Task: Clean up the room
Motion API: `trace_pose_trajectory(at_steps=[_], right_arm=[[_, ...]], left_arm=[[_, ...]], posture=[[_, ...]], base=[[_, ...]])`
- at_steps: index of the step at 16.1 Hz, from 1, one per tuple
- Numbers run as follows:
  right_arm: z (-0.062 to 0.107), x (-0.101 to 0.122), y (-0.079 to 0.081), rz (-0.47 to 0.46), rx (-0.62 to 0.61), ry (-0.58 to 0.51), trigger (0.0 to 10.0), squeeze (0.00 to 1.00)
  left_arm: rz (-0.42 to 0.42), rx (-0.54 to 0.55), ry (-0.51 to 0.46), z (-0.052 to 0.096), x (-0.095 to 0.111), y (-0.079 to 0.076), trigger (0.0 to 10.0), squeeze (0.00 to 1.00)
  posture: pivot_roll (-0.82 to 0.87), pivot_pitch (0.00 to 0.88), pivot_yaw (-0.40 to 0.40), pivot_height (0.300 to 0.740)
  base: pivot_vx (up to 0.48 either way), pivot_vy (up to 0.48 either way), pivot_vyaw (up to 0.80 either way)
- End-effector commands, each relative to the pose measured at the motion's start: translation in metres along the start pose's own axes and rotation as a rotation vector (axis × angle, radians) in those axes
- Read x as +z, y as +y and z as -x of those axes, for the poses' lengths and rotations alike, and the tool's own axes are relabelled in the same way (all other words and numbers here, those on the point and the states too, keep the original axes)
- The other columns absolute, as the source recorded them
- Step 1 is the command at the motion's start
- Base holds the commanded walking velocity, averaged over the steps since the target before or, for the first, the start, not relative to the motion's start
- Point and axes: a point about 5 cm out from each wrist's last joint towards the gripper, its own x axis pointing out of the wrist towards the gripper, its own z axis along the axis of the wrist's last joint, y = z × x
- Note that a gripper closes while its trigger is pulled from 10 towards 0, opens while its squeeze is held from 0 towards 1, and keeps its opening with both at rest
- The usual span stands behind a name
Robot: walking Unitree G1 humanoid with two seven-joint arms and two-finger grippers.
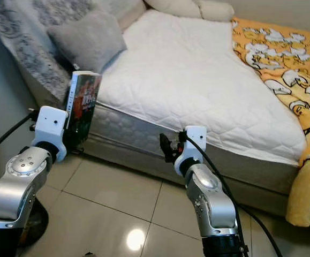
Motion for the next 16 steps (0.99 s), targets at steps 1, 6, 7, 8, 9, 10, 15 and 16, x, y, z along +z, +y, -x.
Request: trace_pose_trajectory(at_steps=[1,6,7,8,9,10,15,16], right_arm=[[0.0005,0.003,0.0004,0.042,0.014,-0.009,10.0,0.0],[0.0008,0.0033,0.0012,0.062,0.018,-0.018,10.0,0.0],[0.0011,0.0033,0.0012,0.063,0.023,-0.019,10.0,0.0],[0.0014,0.0029,0.001,0.064,0.024,-0.019,10.0,0.0],[0.0015,0.0026,0.001,0.066,0.024,-0.019,10.0,0.0],[0.0013,0.0024,0.0011,0.065,0.024,-0.02,10.0,0.0],[0.0001,0.002,0.0011,0.07,0.026,-0.022,10.0,0.0],[-0.0001,0.002,0.0014,0.071,0.027,-0.022,10.0,0.0]], left_arm=[[-0.004,0.001,-0.048,0.0007,0.0116,0.0018,10.0,0.0],[-0.006,0.0,-0.046,0.0007,0.0119,0.0025,10.0,0.0],[-0.008,-0.001,-0.045,0.0008,0.0118,0.0023,10.0,0.0],[-0.01,-0.002,-0.043,0.0009,0.0112,0.0022,10.0,0.0],[-0.011,-0.002,-0.042,0.0009,0.0109,0.0024,10.0,0.0],[-0.011,-0.002,-0.041,0.0008,0.011,0.0025,10.0,0.0],[-0.013,-0.003,-0.041,-0.0002,0.012,0.0025,10.0,0.0],[-0.013,-0.003,-0.041,-0.0002,0.012,0.0027,10.0,0.0]], posture=[[-0.03,0.0,-0.042,0.74],[-0.03,0.0,-0.041,0.74],[-0.03,0.0,-0.041,0.74],[-0.03,0.0,-0.041,0.74],[-0.03,0.0,-0.04,0.74],[-0.02,0.0,-0.039,0.74],[-0.02,0.0,-0.041,0.74],[-0.02,0.0,-0.041,0.74]], base=[[0.326,0.0,0.0],[0.327,0.0,0.48],[0.326,0.0,0.0],[0.326,0.0,0.0],[0.319,0.0,0.0],[0.322,0.0,0.0],[0.324,0.0,0.0],[0.322,0.0,0.0]])
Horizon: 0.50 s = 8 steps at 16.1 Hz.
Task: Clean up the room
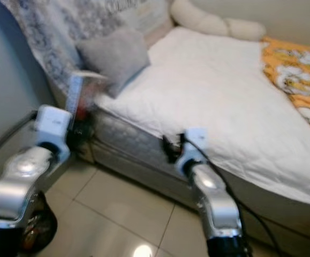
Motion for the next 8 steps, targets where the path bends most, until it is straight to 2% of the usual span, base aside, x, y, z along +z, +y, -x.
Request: trace_pose_trajectory(at_steps=[1,8], right_arm=[[-0.0025,0.0026,0.0075,0.004,0.026,-0.015,10.0,0.0],[-0.0027,0.0019,0.0081,0.008,0.029,-0.015,10.0,0.0]], left_arm=[[-0.013,0.044,-0.048,0.0015,0.0117,0.0116,10.0,0.0],[-0.017,0.046,-0.046,0.0015,0.0112,0.0123,10.0,0.0]], posture=[[-0.02,0.0,-0.043,0.74],[-0.02,0.0,-0.044,0.74]], base=[[0.322,0.0,0.0],[0.324,0.0,0.0]])
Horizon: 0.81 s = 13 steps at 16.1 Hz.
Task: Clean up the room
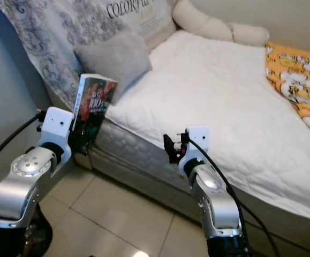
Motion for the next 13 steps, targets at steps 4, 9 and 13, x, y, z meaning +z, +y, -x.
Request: trace_pose_trajectory(at_steps=[4,9,13], right_arm=[[-0.0009,0.0,0.006,0.009,0.025,-0.002,10.0,0.0],[-0.0006,-0.001,0.0065,0.009,0.026,0.0,10.0,0.0],[-0.001,-0.0009,0.0066,0.011,0.025,-0.002,10.0,0.0]], left_arm=[[-0.005,0.037,-0.032,0.0026,0.0083,0.0087,10.0,0.0],[0.0,0.041,-0.024,0.0032,0.0074,0.0091,10.0,0.0],[-0.009,0.04,-0.025,0.003,0.0083,0.0093,10.0,0.0]], posture=[[-0.02,0.0,-0.041,0.74],[-0.02,0.0,-0.038,0.74],[-0.02,0.0,-0.036,0.74]], base=[[0.322,0.0,0.0],[0.319,0.0,0.0],[0.318,0.0,0.0]])
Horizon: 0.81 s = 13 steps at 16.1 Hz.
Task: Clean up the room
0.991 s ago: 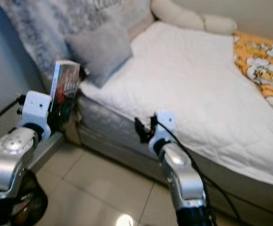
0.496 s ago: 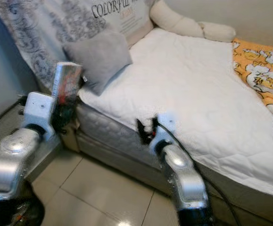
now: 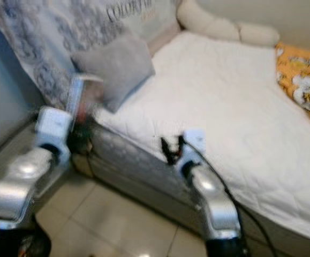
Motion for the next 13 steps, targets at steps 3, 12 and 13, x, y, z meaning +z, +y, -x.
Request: trace_pose_trajectory(at_steps=[3,12,13], right_arm=[[-0.003,0.0041,0.0071,0.008,0.019,-0.018,10.0,0.0],[-0.0039,0.0053,0.0056,0.02,0.015,-0.017,10.0,0.0],[-0.0041,0.0056,0.0052,0.02,0.015,-0.018,10.0,0.0]], left_arm=[[-0.021,0.046,-0.055,0.0026,0.0135,0.0124,10.0,0.0],[-0.02,0.048,-0.051,0.0022,0.0135,0.0149,10.0,0.0],[-0.019,0.05,-0.05,0.0019,0.0136,0.015,10.0,0.0]], posture=[[-0.02,0.0,-0.036,0.74],[-0.02,0.0,-0.036,0.74],[-0.02,0.0,-0.035,0.74]], base=[[0.319,0.0,0.0],[0.32,0.0,0.0],[0.319,0.0,0.0]])
